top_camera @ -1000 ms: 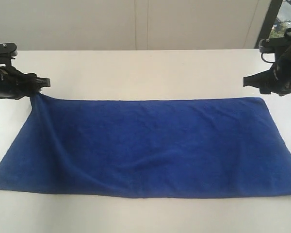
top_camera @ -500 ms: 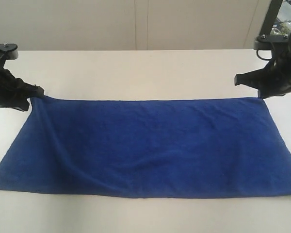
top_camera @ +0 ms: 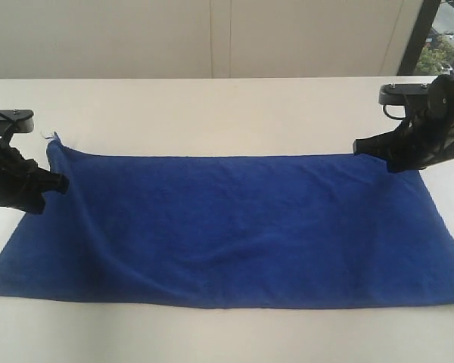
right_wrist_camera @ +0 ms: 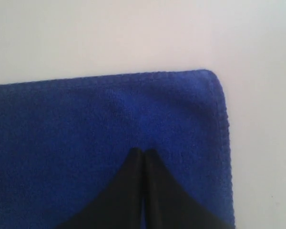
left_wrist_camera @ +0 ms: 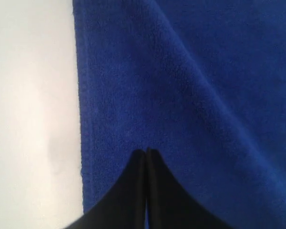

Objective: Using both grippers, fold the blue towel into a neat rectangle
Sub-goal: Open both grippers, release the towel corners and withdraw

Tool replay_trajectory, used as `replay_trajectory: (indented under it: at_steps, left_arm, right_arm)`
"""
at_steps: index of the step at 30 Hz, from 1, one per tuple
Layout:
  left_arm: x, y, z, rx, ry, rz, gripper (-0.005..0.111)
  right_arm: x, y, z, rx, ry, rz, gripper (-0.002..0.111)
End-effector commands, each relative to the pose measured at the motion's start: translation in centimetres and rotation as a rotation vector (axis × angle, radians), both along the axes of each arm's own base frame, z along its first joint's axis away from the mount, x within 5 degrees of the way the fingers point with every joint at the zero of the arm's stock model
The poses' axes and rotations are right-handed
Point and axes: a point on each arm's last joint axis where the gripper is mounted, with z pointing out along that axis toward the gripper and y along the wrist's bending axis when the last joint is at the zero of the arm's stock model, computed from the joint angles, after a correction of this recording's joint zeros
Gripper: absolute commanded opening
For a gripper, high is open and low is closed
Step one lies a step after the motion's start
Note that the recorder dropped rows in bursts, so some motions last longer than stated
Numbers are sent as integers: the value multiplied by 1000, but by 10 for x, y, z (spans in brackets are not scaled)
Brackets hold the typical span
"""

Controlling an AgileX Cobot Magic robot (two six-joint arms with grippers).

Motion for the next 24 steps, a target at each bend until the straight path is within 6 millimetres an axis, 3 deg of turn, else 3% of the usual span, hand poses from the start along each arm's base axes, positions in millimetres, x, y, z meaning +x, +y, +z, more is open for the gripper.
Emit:
replay_trajectory:
  at_steps: [1, 8, 24]
  left_arm:
    - [-6, 0, -13, 4, 42, -18, 0]
    - [-9, 1, -29, 25, 120, -66, 0]
    - [-18, 5, -31, 92, 205, -140, 0]
  right_arm:
    - [2, -2, 1, -4, -21, 6, 0]
    - [2, -2, 1, -4, -21, 6, 0]
    - [1, -2, 1, -5, -6, 5, 0]
